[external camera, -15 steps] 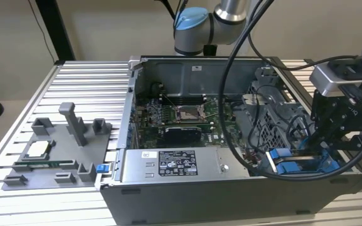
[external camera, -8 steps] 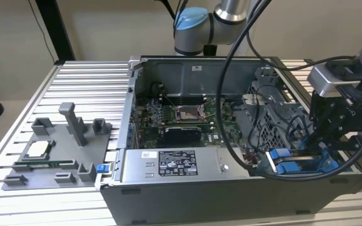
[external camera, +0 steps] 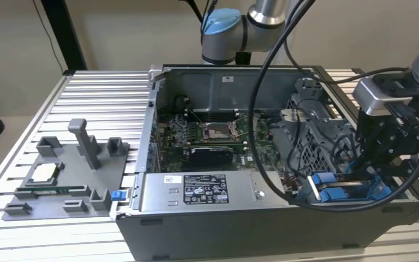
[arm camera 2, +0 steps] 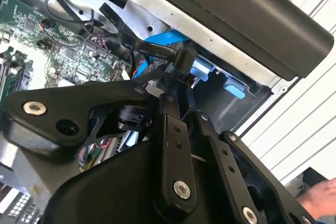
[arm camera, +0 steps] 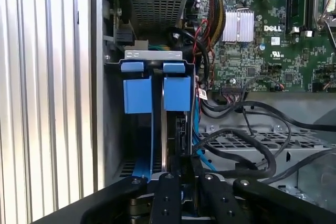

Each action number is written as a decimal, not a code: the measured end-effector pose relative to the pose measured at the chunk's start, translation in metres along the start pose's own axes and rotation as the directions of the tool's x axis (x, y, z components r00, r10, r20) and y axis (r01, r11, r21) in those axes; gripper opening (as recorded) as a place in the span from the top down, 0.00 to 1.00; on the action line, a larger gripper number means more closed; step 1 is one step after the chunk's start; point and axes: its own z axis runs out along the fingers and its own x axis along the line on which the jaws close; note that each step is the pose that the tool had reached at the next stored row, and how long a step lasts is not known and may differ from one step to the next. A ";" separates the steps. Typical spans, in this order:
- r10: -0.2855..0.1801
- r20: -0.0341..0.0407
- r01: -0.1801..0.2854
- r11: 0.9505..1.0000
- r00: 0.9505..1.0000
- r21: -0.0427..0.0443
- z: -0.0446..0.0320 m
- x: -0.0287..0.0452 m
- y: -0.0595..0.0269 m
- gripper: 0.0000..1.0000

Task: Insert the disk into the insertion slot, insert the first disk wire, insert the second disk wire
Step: 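Insert the first disk wire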

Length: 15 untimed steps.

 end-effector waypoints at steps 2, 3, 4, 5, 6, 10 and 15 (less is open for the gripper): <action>0.000 0.000 0.000 1.000 1.000 0.000 0.0024 0.0000 0.0000 1.00; 0.000 0.001 0.000 1.000 1.000 0.000 0.0030 0.0001 0.0000 1.00; 0.000 0.001 0.000 1.000 1.000 0.000 0.0032 0.0001 0.0000 1.00; 0.000 0.001 0.000 1.000 1.000 0.000 0.0034 0.0001 0.0001 1.00; 0.000 0.002 0.000 1.000 1.000 0.000 0.0034 0.0001 0.0001 1.00; 0.000 0.001 0.000 1.000 1.000 0.000 -0.0056 -0.0005 0.0002 1.00; 0.000 0.001 0.000 1.000 1.000 0.000 -0.0243 -0.0017 0.0006 1.00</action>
